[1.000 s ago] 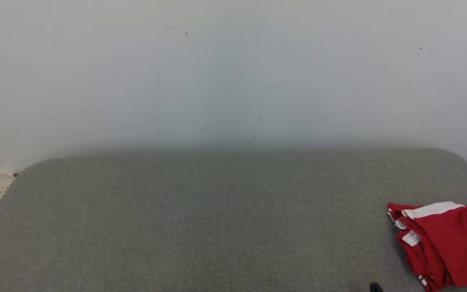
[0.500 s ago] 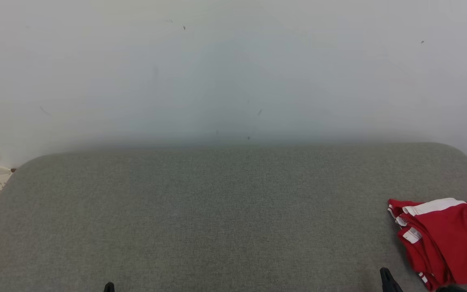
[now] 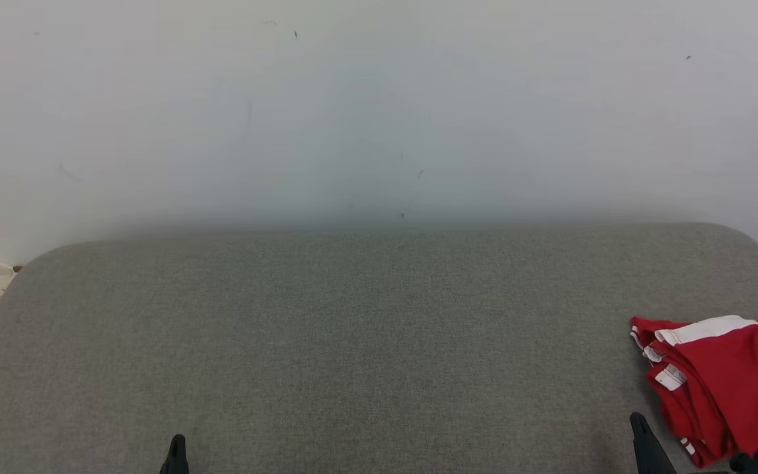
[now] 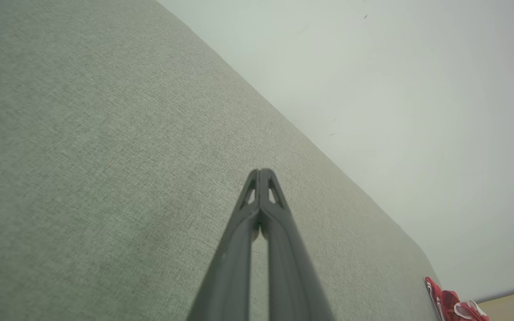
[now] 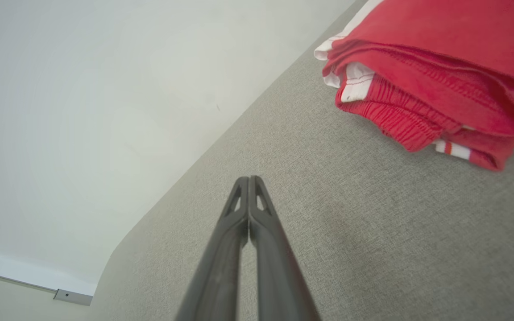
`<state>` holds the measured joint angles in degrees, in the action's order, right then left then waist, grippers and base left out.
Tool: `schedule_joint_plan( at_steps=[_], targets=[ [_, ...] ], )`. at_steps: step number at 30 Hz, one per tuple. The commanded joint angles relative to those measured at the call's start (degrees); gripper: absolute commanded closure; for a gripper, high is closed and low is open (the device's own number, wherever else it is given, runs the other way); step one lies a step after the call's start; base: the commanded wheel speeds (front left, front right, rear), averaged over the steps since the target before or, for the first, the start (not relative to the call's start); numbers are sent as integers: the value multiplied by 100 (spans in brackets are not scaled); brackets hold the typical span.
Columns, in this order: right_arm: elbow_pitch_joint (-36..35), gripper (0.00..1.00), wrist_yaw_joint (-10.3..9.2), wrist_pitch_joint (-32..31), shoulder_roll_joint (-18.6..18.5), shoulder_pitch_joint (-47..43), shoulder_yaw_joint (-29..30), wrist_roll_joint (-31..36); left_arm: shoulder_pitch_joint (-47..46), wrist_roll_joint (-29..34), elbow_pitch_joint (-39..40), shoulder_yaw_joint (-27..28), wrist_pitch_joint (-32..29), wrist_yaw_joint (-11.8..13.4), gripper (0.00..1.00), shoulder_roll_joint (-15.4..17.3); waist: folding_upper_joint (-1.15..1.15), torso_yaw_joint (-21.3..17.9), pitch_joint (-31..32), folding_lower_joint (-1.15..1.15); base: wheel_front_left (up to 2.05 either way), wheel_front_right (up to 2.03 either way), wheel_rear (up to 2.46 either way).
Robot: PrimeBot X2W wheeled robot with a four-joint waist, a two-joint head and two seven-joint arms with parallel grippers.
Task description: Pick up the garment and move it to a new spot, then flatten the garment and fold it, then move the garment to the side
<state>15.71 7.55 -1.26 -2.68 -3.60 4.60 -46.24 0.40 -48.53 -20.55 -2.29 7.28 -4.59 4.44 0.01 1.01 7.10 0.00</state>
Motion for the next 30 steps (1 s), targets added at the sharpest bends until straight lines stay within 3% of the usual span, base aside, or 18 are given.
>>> schedule_joint_plan(
  at_steps=[1, 30],
  targets=[
    [-88, 100, -3, -39, -13, 171, 59, -229, -222, -229, 54, 27, -53, -39, 100, -3, -1, -3, -17, 0, 0, 0, 0],
    [-105, 100, -6, -355, -19, 553, 420, -1963, -739, -1943, 4, 97, -489, -150, 100, -68, -1, -34, -238, 0, 0, 0, 0]
  ],
)
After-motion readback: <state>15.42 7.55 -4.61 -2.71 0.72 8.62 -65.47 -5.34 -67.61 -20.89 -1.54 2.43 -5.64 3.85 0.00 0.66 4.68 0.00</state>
